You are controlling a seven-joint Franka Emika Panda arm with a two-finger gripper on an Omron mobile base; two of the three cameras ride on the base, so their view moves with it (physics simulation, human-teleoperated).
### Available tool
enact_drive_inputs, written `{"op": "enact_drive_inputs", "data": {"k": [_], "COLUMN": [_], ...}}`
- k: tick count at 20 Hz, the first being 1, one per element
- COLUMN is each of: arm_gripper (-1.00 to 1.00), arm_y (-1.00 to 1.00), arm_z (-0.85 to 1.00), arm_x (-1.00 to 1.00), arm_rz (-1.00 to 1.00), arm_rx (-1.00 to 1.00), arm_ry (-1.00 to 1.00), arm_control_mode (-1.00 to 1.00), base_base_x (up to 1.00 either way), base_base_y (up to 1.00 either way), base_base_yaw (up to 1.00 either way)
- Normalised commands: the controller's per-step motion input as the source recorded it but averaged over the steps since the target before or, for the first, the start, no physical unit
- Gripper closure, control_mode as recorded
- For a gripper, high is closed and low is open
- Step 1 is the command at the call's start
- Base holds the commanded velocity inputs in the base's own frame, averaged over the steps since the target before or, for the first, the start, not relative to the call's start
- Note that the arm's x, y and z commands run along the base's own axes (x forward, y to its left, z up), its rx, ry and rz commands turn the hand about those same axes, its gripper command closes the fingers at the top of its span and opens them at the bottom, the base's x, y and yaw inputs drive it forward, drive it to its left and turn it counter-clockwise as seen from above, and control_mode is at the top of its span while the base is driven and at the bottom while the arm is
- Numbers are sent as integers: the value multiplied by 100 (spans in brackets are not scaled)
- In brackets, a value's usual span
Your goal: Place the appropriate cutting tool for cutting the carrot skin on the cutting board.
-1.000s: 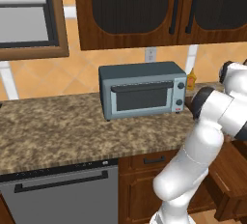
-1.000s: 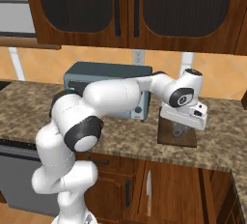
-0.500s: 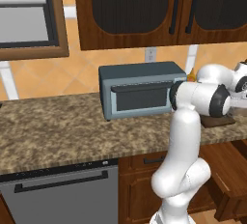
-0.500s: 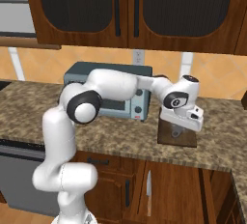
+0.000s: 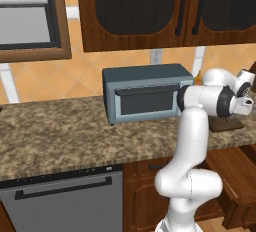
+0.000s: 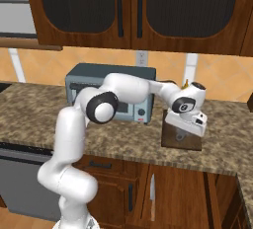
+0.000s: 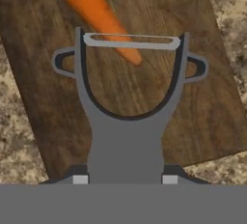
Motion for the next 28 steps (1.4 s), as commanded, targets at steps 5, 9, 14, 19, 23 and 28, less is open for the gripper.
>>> {"op": "enact_drive_inputs", "data": {"k": [5, 9, 14, 19, 23, 28], "arm_gripper": [100, -100, -100, -100, -100, -100], "arm_y": [37, 54, 44, 4, 0, 2], "arm_z": [-44, -46, -21, 14, 45, 65], "arm_x": [9, 0, -1, -23, -43, -61], "arm_rz": [0, 0, -2, -4, -5, -4], "arm_rx": [0, -3, -3, 0, 0, 0], "arm_ry": [0, 0, 0, 0, -3, -5], "arm_control_mode": [-100, -100, -100, -100, -100, -100], "base_base_x": [0, 0, 0, 0, 0, 0], "base_base_y": [0, 0, 0, 0, 0, 0], "base_base_yaw": [0, 0, 0, 0, 0, 0]}}
